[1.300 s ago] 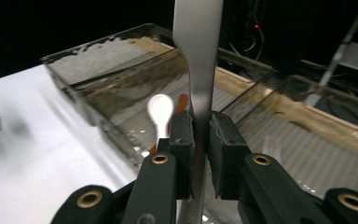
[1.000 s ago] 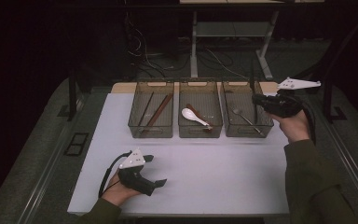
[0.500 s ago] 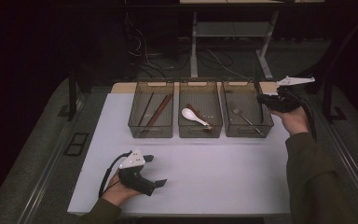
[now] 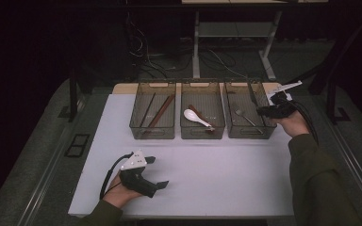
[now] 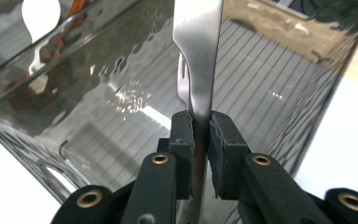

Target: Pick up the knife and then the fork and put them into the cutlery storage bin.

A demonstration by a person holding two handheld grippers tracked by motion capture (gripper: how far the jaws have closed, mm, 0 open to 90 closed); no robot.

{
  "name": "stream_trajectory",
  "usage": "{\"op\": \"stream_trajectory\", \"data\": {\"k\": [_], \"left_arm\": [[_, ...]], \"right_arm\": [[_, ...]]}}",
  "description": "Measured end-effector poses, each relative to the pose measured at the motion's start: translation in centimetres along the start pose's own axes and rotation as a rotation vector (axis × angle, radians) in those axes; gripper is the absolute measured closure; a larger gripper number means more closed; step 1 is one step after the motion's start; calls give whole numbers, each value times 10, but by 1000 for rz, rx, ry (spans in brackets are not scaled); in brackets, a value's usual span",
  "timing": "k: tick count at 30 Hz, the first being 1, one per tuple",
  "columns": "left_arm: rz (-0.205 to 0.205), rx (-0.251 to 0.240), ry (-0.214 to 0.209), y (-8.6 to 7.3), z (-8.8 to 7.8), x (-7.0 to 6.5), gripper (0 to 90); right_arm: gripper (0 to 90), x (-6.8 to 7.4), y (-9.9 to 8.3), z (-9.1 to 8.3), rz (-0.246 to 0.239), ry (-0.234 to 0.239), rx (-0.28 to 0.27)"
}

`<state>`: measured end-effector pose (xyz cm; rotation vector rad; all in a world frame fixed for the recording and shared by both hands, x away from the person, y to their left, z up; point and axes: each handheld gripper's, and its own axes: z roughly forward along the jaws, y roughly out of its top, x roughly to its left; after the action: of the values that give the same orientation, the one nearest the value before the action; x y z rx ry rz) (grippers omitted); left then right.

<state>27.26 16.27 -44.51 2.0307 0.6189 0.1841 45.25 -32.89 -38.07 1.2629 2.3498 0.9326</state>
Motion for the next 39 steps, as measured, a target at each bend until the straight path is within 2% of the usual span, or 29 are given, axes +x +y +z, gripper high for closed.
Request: {"op": "stream_trajectory", "data": {"k": [5, 20, 21, 28, 32, 36, 39], "left_arm": [[2, 2, -1, 0, 0, 0, 0], [2, -1, -3, 0, 0, -1, 0], [3, -2, -4, 0, 0, 0, 0], [3, -2, -5, 0, 0, -1, 0], [4, -2, -4, 1, 1, -1, 0], [4, 0, -3, 0, 0, -1, 0], [0, 1, -2, 0, 0, 0, 0]], "right_arm": [[798, 2, 3, 5, -18, -15, 55], [783, 10, 14, 26, -55, -48, 175], [785, 10, 14, 27, -58, -47, 174], [653, 9, 15, 22, -24, -34, 138], [543, 7, 15, 16, 14, 14, 105], [466, 7, 15, 9, 48, 65, 59], [419, 9, 13, 1, 67, 66, -2]]}}
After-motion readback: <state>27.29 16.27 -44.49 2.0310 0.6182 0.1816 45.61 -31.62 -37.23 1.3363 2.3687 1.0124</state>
